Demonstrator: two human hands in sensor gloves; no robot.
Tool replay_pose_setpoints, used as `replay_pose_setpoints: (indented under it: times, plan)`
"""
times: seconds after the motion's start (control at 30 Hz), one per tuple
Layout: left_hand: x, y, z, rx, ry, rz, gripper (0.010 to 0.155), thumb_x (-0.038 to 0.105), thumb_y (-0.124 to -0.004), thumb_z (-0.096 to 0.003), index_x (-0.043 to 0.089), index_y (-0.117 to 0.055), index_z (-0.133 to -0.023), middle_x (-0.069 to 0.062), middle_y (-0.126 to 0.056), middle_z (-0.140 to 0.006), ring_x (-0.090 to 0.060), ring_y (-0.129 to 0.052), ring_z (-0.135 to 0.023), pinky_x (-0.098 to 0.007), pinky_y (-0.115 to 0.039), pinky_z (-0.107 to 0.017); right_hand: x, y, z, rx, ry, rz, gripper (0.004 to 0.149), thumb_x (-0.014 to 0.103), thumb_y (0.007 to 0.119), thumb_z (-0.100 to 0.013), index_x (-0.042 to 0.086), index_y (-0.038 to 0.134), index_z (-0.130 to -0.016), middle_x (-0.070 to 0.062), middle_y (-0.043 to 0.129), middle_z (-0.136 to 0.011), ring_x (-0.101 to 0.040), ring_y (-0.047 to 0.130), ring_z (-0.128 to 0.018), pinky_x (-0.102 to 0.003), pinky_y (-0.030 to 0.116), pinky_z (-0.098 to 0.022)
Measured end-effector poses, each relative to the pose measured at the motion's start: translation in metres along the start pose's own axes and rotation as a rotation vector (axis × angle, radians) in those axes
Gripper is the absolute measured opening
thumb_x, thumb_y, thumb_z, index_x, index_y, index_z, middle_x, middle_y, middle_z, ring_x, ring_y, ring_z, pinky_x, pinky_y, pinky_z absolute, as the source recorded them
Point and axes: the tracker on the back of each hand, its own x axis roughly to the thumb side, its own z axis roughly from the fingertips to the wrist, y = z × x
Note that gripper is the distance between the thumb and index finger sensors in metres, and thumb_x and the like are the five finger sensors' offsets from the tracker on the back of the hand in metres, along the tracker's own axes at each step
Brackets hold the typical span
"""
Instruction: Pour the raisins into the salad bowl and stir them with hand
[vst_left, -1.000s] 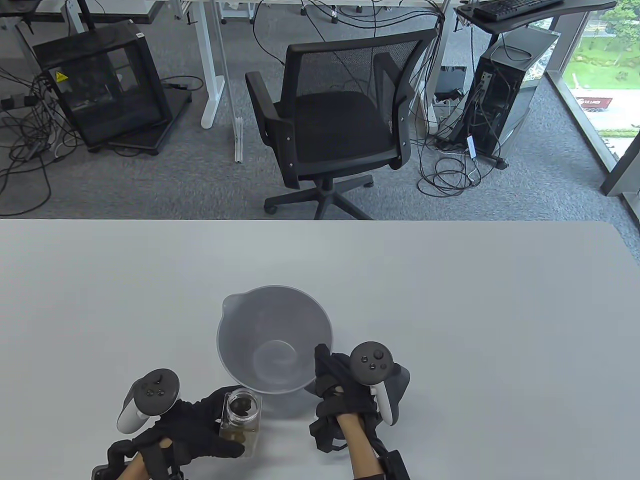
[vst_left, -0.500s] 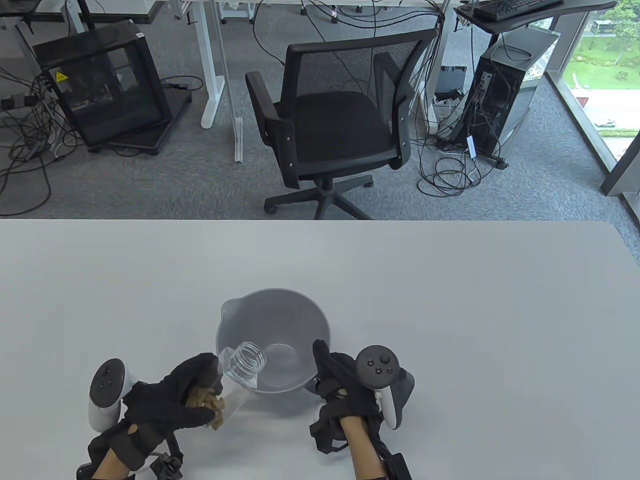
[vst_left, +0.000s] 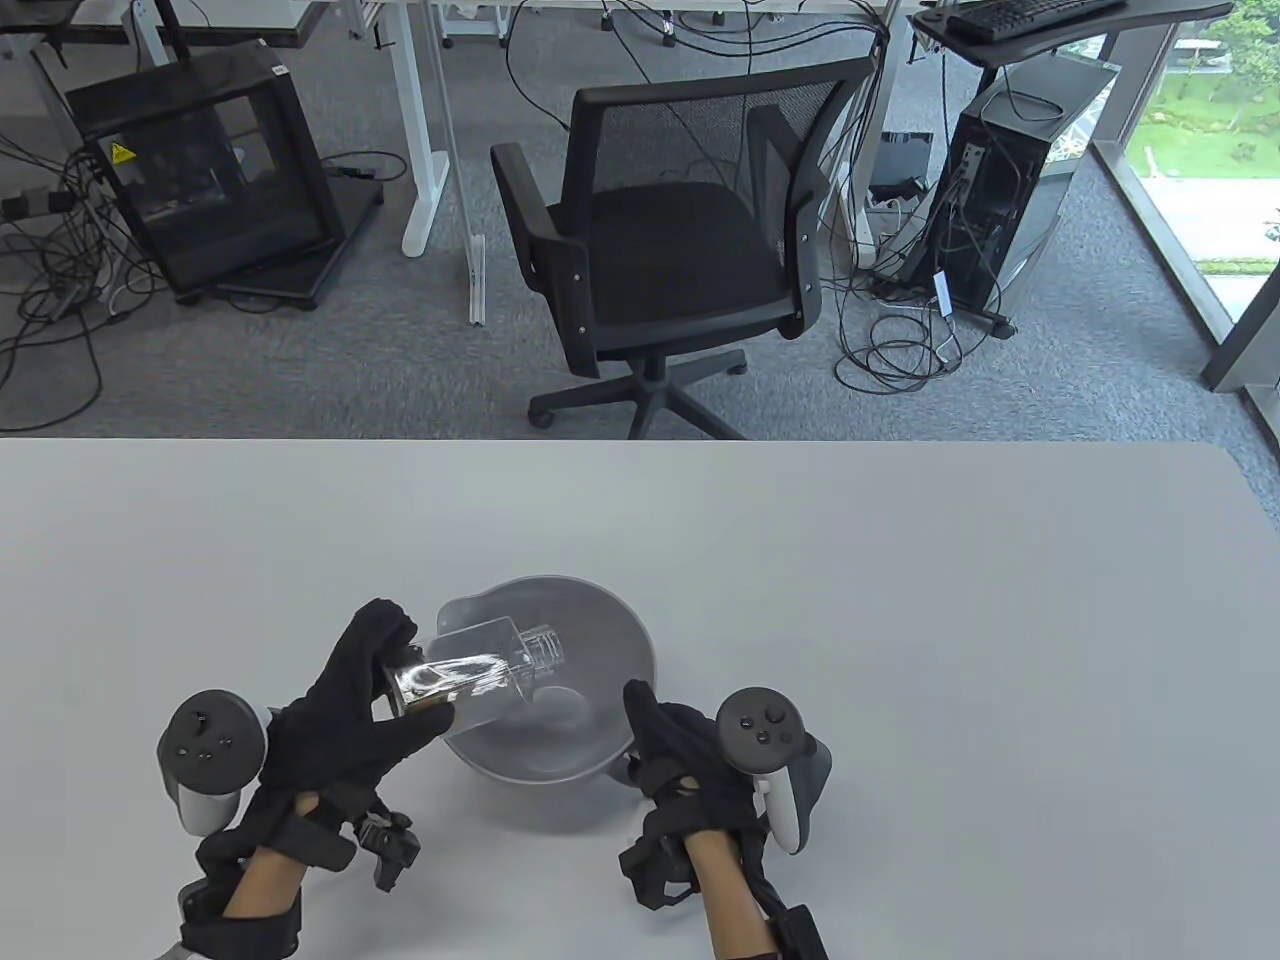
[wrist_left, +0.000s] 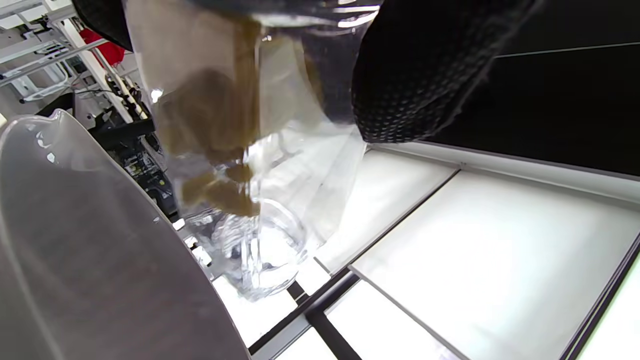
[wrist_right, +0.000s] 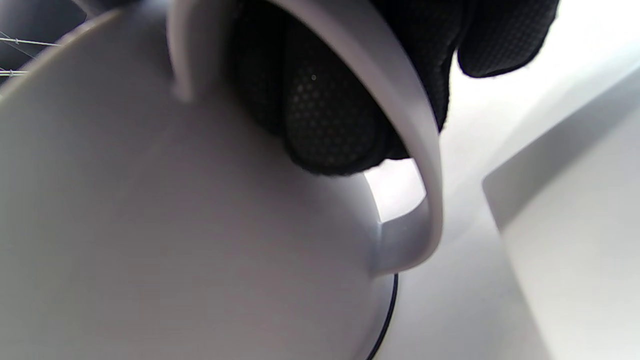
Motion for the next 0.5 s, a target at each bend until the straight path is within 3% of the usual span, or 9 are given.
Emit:
replay_pose_setpoints:
  times: [0.13,0.5]
  plan:
    - [-0.002,-0.010,-0.001,-0.014,-0.023,-0.084,0.095,0.035,-0.099,-0.0395,0.007,-0.038,-0.107,-0.029,-0.055,-0.103,-0.051,-0.074,-0.083,-0.069,-0.065,-0.063,0.000,0.000,0.000,0.012,-0.001,-0.003,0.068,0.063,0.054,-0.057,0.002,0.084,-0.055,-0.010,0.095,-0.045,-0.033,0.092,-0.066,-0.065,0.061,-0.059]
    - [-0.009,-0.006,0.001,0.002,-0.010,0.014,0.089,0.033,-0.099,-0.0399,0.008,-0.044,-0.106,-0.029,-0.056,-0.102,-0.052,-0.072,-0.084,-0.071,-0.062,-0.064,0.001,0.001,-0.001,0.013,0.000,-0.004,0.068,0.063,0.053,-0.057,0.002,0.084,-0.056,-0.011,0.095,-0.046,-0.033,0.091,-0.066,-0.065,0.061,-0.059]
